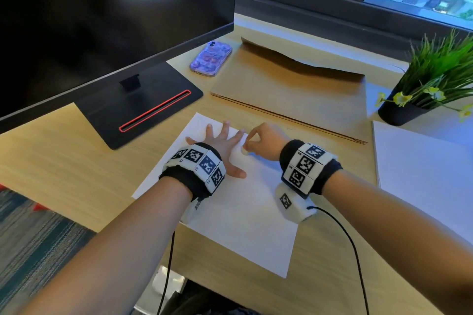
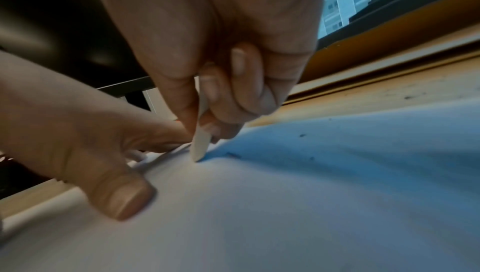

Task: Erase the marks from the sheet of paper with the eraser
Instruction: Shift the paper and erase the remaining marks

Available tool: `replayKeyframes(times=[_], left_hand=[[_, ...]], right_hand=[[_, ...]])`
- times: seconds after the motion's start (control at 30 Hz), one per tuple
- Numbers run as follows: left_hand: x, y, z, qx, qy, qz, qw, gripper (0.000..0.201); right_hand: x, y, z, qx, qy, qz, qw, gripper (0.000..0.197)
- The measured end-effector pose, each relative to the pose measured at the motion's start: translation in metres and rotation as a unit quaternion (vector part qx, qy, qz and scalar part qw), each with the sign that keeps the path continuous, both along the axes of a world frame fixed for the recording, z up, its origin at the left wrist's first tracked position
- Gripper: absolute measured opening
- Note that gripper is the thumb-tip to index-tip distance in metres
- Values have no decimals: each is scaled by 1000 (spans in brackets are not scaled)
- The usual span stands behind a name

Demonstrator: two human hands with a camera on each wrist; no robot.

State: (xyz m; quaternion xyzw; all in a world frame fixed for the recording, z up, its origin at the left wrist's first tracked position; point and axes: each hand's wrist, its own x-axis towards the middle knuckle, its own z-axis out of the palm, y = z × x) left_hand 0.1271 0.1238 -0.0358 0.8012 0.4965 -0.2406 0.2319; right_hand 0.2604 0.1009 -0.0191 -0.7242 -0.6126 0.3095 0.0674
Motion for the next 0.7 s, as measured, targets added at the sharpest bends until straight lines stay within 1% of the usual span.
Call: replayKeyframes(times=[0.07,0.1,0.2,0.27,0.3,0.4,0.43,0.47,0.53,0.6,0.7], left_hand=[[0,0,-1,1,4,-2,1000,108],[0,0,0,1,4,-3,1000,108],[0,-1,1,1,3,-3,1000,106],[-1,-1,1,0,3,-2,1000,106],[0,0,1,-1,2,-3,1000,106],[0,0,0,-9,-2,-1,1000,107],[0,0,0,-11,-4,0,1000,108],[0,0,0,-11,-4,-1,1000,108],[-1,0,0,-9,-4,-3,1000,107],[-1,1,0,-8,-4,-2,1000,108],[-1,1,0,-7,-7,4,1000,108]], right_hand=[[1,-1,1,-33,-1,21,999,27],[1,2,3,-29,0,11,1000,27],[2,15,6,22,5,-59,998,26],[-1,16,6,33,-4,-65,997,27],[-2,11,7,25,-16,-43,999,28],[-3,-8,5,-33,-54,71,995,30],[-3,-12,4,-47,-54,94,993,28],[-2,-12,5,-51,-45,100,993,27],[0,-4,7,-32,-23,68,997,26],[0,7,9,-4,-21,28,999,28],[-2,14,9,12,-1,-11,1000,26]])
